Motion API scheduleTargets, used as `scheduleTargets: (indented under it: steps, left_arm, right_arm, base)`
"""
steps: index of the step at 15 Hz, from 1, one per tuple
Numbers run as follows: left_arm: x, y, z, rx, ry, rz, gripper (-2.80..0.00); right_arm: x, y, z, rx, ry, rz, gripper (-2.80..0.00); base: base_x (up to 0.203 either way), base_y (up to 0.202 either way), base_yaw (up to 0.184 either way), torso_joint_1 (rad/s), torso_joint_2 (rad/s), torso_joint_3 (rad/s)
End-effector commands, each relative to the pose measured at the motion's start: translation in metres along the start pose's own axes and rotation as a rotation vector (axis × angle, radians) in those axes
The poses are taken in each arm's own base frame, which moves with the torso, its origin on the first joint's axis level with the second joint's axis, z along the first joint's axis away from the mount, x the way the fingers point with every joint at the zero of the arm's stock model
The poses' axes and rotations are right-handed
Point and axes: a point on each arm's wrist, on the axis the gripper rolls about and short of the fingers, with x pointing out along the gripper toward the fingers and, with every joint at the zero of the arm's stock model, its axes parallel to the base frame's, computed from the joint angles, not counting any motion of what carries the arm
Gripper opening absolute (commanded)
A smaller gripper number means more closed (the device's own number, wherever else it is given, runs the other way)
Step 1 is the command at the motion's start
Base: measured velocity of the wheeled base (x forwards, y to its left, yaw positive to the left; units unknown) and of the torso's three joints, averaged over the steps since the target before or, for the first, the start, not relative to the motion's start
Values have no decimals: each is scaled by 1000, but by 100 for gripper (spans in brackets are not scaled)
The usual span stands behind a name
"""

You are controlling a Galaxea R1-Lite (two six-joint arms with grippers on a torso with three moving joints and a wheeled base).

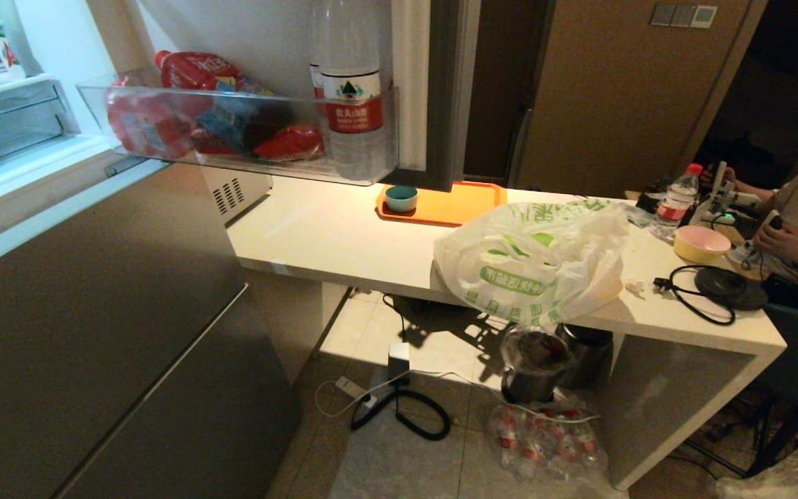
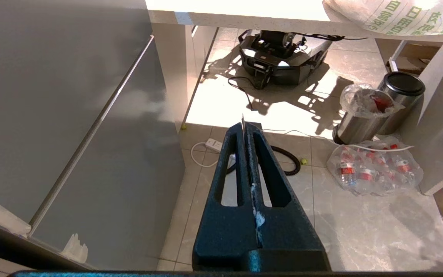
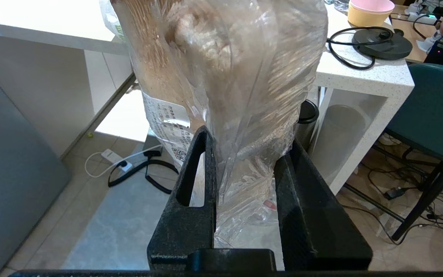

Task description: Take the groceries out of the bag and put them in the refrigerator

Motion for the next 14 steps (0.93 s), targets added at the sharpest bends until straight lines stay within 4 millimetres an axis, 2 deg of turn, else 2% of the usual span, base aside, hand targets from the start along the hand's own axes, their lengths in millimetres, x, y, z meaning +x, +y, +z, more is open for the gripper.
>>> scheduleTargets:
  steps: [1, 6, 14]
  left_arm:
    - [0, 0, 0, -2, 1, 3, -280]
    - [0, 0, 0, -3, 1, 2, -280]
    - [0, 0, 0, -3, 1, 2, -280]
  right_arm:
    - [0, 0, 0, 1, 1, 0, -280]
    - [0, 0, 0, 1, 1, 0, -280]
    - [0, 0, 0, 1, 1, 0, -280]
  base:
    - [0, 0, 0, 0, 0, 0]
    - [-1, -4, 15, 0, 0, 1]
    - [0, -9, 170, 2, 2, 3]
